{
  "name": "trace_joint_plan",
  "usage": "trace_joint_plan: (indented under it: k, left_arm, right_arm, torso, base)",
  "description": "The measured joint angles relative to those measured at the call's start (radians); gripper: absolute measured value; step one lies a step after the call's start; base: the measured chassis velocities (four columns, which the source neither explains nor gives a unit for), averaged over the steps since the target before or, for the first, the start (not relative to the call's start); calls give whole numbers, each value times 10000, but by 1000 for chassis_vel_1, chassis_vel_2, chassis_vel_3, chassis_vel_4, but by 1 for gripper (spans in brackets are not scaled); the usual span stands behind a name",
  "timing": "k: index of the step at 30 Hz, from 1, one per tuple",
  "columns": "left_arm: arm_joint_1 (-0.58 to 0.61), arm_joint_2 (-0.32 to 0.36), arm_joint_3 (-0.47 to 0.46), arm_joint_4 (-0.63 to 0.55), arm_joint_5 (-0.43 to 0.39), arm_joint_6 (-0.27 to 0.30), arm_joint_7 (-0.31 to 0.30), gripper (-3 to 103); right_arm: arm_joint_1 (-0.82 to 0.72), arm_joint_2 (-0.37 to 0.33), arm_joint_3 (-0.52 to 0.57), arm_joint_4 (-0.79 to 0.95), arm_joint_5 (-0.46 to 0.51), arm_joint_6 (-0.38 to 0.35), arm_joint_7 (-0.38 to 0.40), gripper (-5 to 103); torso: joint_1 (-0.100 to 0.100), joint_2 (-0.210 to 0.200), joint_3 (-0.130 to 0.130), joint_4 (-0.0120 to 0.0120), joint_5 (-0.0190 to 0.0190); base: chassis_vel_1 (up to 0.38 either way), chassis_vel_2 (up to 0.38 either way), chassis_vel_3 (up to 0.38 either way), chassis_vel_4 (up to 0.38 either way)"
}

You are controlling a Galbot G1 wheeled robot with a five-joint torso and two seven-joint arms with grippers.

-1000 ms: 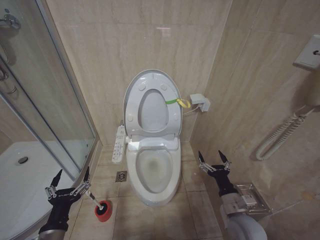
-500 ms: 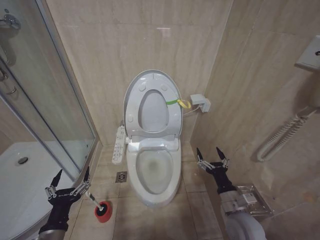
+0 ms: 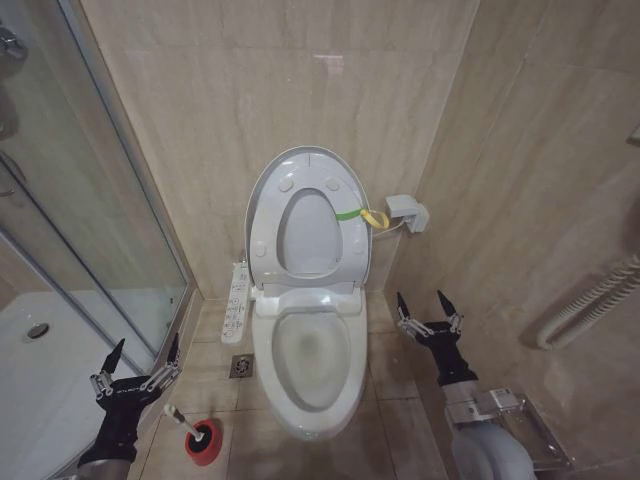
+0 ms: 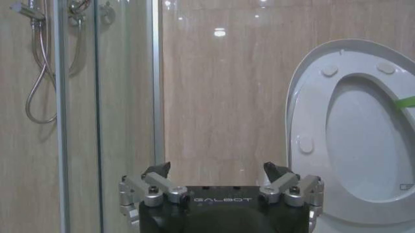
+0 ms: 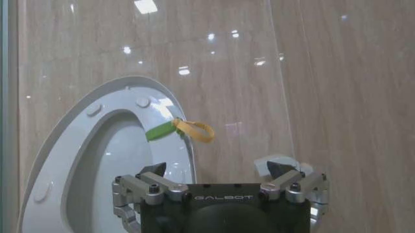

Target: Open the toilet lid, clean the toilet bowl with a toilet brush, close the toilet lid, and flush.

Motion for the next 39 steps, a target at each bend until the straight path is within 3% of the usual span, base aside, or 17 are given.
trace_joint_plan:
  k: [10, 18, 25, 39]
  left_arm:
    - [-3, 0, 0, 0, 0, 0, 0, 97]
    - [-2, 0, 0, 0, 0, 0, 0, 97]
    - [-1, 0, 0, 0, 0, 0, 0, 97]
    - [-2, 0, 0, 0, 0, 0, 0, 97]
  right_arm:
    - [27, 26, 54, -251, -311, 270, 101, 100]
    - [199, 7, 57, -273, -434, -39, 350, 100]
    - [168, 37, 76, -370, -159, -100, -310, 100]
    - [756, -177, 108, -920, -1133, 146, 428, 100]
  torso:
    - [9, -2, 3, -1, -1]
    - [4, -2, 2, 0, 0]
    - [4, -1, 1, 1, -1]
    - [12, -3, 4, 3, 0]
  base:
    - [-38, 42, 51, -45]
    - [-8, 3, 6, -7]
    - [0, 0, 0, 0]
    - [-68, 66, 80, -47]
